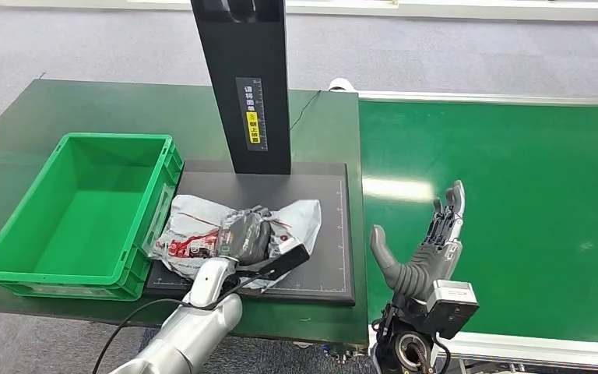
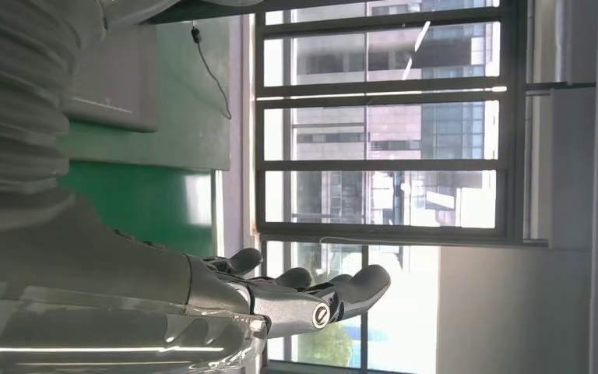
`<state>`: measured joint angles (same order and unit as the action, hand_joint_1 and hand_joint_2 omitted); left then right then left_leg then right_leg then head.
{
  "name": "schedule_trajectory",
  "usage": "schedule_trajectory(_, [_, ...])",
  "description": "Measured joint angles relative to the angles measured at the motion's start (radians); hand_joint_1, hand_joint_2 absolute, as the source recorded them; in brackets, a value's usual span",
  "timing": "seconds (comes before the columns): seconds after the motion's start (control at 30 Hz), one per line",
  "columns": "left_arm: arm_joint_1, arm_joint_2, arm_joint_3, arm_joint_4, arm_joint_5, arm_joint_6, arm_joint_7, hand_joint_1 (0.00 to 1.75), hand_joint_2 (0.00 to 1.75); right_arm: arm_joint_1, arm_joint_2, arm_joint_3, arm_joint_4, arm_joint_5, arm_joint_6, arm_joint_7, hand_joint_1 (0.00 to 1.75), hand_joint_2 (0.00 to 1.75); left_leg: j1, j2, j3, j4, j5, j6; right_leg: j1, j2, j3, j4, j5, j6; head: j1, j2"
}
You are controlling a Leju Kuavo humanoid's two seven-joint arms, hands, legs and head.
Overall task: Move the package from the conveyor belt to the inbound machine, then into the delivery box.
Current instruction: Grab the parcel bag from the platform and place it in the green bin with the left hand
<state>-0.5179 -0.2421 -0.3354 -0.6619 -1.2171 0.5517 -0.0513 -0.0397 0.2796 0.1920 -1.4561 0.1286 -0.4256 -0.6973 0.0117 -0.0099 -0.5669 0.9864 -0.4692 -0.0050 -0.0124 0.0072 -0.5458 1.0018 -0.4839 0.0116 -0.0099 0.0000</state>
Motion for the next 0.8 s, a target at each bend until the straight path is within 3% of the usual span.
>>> schedule_trajectory(0.27, [0.09,0.039,0.068,-0.359,0.291,0.12,-0.162,1.75,1.75,0.016,-0.001,-0.011,0.0,0.008,-0.025,0.0,0.0,1.75,0.0,0.0,-0.005,0.0,0.0,0.0,0.0,0.0,-0.005,0.0,0.0,0.0,0.0,0.0])
schedule_trajectory(0.53, [0.157,0.056,0.173,-0.689,0.466,0.131,-0.329,1.75,1.75,0.023,-0.005,-0.017,0.0,0.009,-0.033,0.0,0.0,1.75,0.0,0.0,-0.006,0.0,0.0,0.0,0.0,0.0,-0.006,0.0,0.0,0.0,0.0,0.0])
schedule_trajectory(0.67, [0.162,0.065,0.221,-0.809,0.538,0.131,-0.364,1.75,1.75,0.029,-0.005,-0.019,0.0,0.009,-0.035,0.0,0.0,1.75,0.0,0.0,-0.006,0.0,0.0,0.0,0.0,0.0,-0.006,0.0,0.0,0.0,0.0,0.0])
schedule_trajectory(0.8, [0.142,0.081,0.259,-0.882,0.556,0.131,-0.344,1.75,1.75,0.036,-0.005,-0.022,0.0,0.011,-0.03,0.0,0.0,1.75,0.0,0.0,-0.006,0.0,0.0,0.0,0.0,0.0,-0.006,0.0,0.0,0.0,0.0,0.0])
